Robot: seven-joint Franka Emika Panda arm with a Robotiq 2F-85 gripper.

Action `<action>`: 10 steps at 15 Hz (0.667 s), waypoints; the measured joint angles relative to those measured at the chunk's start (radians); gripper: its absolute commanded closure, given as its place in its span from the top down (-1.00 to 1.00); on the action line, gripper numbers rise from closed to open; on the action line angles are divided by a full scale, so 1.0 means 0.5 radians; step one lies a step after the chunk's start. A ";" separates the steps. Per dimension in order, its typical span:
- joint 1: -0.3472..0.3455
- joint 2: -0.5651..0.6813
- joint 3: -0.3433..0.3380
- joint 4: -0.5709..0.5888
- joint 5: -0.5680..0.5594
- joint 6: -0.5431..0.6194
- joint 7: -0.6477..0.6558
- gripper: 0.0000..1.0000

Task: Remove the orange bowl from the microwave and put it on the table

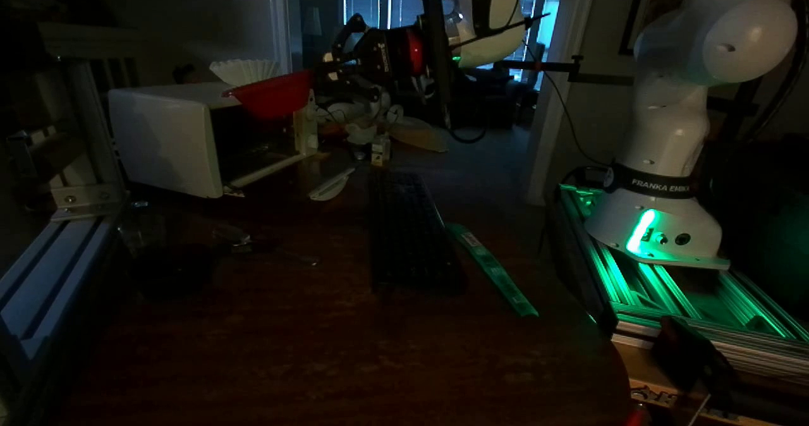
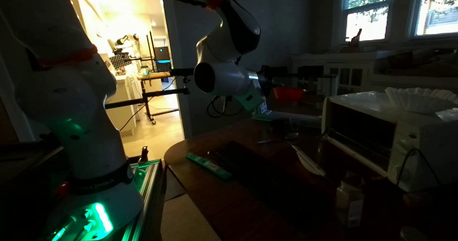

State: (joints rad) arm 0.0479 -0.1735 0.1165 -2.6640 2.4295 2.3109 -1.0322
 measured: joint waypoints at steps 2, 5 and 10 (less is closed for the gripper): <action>0.005 0.000 0.002 -0.048 -0.137 -0.118 0.058 -0.99; 0.002 0.000 -0.014 -0.124 -0.354 -0.377 0.113 -0.99; -0.026 0.060 -0.058 -0.189 -0.665 -0.692 0.142 -0.99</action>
State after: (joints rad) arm 0.0351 -0.1434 0.0875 -2.7585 2.0969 1.9647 -0.9612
